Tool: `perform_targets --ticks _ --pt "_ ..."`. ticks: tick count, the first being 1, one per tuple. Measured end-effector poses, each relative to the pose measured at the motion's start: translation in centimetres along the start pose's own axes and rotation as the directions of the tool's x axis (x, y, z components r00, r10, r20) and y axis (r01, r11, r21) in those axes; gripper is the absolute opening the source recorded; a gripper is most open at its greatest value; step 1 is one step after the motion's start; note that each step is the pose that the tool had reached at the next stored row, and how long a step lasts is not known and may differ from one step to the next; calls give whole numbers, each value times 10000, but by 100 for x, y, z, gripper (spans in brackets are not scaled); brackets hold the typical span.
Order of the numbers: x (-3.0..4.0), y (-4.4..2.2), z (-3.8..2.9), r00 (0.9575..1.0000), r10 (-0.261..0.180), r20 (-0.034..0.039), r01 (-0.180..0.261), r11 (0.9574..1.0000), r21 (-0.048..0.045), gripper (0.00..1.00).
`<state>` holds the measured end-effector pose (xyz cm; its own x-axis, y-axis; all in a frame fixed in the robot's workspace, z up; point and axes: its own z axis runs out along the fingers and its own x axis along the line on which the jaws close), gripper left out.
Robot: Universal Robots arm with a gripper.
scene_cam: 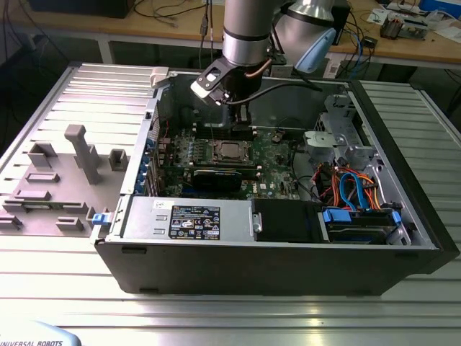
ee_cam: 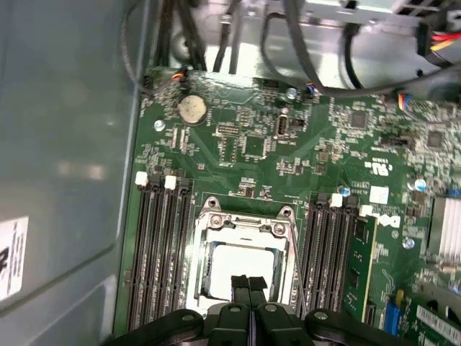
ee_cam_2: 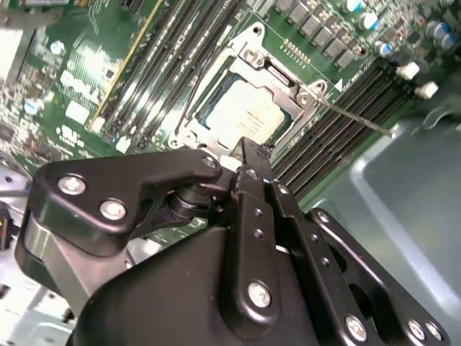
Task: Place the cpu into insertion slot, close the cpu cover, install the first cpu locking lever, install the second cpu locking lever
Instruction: 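Install the first cpu locking lever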
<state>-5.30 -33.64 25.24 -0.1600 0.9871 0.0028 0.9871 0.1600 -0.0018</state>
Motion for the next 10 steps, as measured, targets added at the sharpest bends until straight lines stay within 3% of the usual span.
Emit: perform_targets --ticks 2,10 --pt "0 0 0 9987 -500 4 500 9987 4 11" --pt "0 0 1 9985 -549 5 549 9985 3 11"
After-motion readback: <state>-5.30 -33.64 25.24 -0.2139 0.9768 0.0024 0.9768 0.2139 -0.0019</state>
